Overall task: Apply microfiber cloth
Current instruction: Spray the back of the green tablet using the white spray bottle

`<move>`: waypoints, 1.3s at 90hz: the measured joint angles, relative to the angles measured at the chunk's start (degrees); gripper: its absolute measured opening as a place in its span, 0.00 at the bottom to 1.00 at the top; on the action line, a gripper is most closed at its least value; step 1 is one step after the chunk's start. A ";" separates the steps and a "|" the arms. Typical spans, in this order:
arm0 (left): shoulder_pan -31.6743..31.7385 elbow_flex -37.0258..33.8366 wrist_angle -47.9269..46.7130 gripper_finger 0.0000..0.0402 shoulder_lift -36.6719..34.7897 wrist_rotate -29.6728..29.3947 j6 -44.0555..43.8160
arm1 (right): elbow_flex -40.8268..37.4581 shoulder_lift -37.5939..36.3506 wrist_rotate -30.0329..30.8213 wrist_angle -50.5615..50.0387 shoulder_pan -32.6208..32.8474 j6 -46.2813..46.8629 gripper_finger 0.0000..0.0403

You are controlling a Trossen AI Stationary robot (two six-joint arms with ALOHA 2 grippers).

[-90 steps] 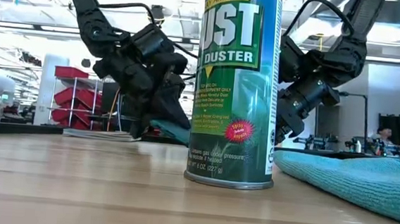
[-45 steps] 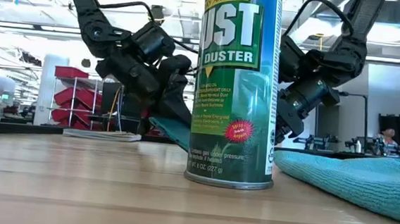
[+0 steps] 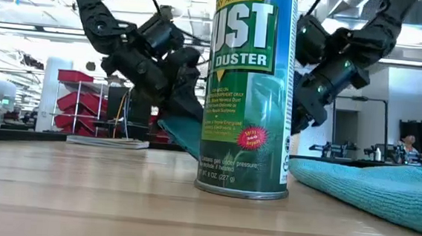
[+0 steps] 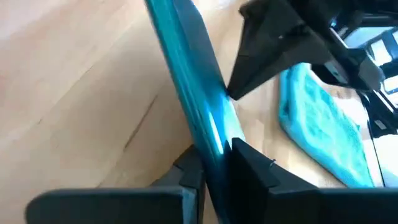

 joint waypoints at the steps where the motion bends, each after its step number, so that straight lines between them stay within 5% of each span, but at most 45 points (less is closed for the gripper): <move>1: 0.00 -0.01 -0.23 0.06 -0.41 -0.14 0.31 | 0.01 -0.30 0.18 -0.21 0.11 0.07 0.00; 39: -0.36 -0.26 -11.60 0.01 -16.26 -11.20 6.99 | 0.04 -8.07 6.88 -7.63 3.68 1.81 0.00; 82: -5.71 -0.19 -7.59 0.01 -17.69 -13.70 8.20 | 0.00 -8.17 9.90 -4.79 3.17 3.04 0.00; 117: -7.90 -0.10 -6.43 0.01 -20.59 -17.74 13.44 | 0.00 -17.24 10.74 -6.07 3.23 1.85 0.00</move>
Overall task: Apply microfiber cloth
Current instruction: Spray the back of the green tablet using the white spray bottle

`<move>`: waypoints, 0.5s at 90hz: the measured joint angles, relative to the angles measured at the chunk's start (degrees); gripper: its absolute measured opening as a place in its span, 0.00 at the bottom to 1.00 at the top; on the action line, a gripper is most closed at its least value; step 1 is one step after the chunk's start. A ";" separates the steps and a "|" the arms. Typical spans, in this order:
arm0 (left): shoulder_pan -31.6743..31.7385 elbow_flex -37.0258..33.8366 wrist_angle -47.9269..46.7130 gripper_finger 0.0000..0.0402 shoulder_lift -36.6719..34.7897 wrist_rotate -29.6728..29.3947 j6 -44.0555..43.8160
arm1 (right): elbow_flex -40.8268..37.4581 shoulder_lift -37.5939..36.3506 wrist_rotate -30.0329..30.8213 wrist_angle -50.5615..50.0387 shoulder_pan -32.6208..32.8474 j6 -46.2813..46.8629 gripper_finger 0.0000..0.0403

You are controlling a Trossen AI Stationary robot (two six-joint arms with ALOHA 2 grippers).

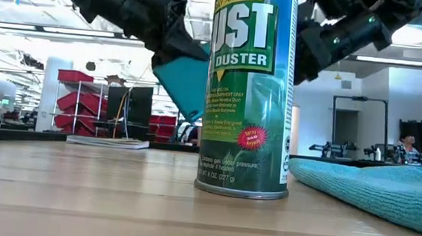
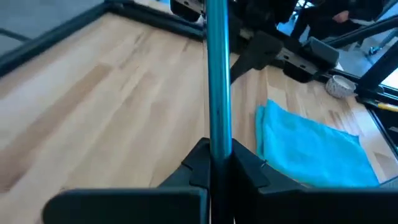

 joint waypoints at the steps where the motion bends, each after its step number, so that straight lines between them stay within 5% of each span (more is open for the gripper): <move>1: -0.02 0.00 0.01 0.01 -0.19 -0.04 0.10 | 0.00 -0.20 0.28 -0.21 -0.01 -0.01 0.00; 45: -1.76 0.04 -0.77 0.01 -1.06 -2.82 1.97 | -0.07 -2.92 3.72 1.45 -0.77 0.33 0.00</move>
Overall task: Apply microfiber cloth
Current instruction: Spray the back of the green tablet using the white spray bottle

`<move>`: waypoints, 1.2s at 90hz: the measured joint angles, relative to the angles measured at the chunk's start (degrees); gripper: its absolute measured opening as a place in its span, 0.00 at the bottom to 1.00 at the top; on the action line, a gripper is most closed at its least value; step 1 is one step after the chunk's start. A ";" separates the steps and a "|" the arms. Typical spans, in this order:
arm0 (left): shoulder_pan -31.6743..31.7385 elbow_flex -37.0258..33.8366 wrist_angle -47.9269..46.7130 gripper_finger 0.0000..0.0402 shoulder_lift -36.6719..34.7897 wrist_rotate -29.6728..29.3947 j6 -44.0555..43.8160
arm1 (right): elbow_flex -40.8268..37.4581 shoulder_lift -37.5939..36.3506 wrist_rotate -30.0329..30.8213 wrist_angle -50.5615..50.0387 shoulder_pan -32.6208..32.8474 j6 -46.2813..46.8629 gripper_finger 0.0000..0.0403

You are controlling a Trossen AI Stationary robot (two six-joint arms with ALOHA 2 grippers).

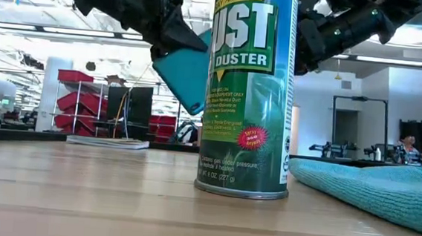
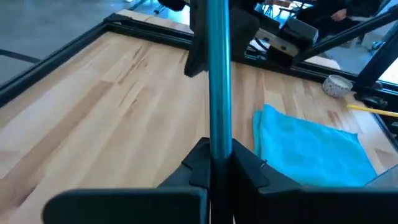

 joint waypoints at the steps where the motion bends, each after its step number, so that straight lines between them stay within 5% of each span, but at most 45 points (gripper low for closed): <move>1: 0.00 0.00 -0.01 0.01 0.00 -0.02 -0.02 | 0.00 0.00 0.00 0.00 0.00 0.05 0.00; 108: 0.04 0.02 -1.25 0.01 0.26 -1.12 0.71 | 4.92 0.08 -4.61 0.24 -2.21 0.38 0.00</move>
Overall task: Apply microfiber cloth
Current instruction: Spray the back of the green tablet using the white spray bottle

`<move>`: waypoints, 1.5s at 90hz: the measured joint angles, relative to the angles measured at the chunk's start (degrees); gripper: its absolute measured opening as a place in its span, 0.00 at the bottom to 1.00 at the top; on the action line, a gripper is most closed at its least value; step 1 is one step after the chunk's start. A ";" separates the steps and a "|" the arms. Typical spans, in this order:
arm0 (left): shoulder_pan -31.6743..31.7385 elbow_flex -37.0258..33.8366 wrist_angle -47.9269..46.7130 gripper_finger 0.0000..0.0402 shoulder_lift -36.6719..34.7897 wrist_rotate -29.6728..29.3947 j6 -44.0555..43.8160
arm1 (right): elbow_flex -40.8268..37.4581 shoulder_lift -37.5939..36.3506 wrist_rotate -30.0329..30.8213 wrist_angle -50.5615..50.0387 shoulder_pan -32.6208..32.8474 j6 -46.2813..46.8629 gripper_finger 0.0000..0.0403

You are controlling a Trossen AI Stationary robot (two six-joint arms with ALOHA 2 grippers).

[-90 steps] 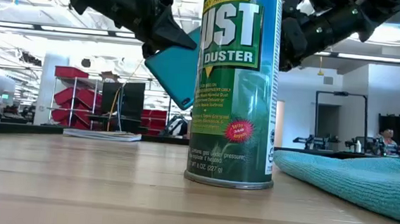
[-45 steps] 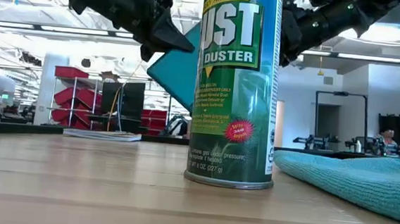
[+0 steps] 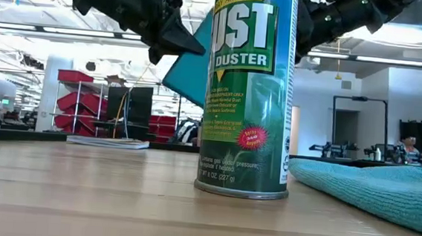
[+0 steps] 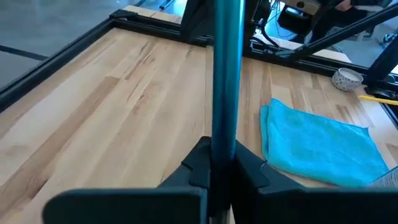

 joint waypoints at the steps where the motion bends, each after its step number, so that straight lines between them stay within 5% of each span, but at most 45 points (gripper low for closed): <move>1: 0.00 0.00 0.02 0.01 0.00 0.00 0.00 | 0.03 0.01 -0.03 0.00 -0.03 0.00 0.00; 55: -0.76 -0.11 5.50 0.01 -1.25 -1.47 7.69 | 0.24 -0.42 -3.75 0.64 0.00 0.22 0.00; 92: -3.56 -9.96 6.16 0.01 -15.87 -4.67 8.39 | -5.59 -12.91 -7.85 -2.00 2.63 0.47 0.00; 112: -5.59 -16.51 13.29 0.01 -18.98 -6.83 7.75 | -10.16 -18.67 -7.83 0.33 4.09 2.59 0.00; 135: -7.59 -20.84 28.62 0.01 -14.23 -7.55 9.14 | -15.45 -22.54 -10.67 7.38 6.98 5.25 0.00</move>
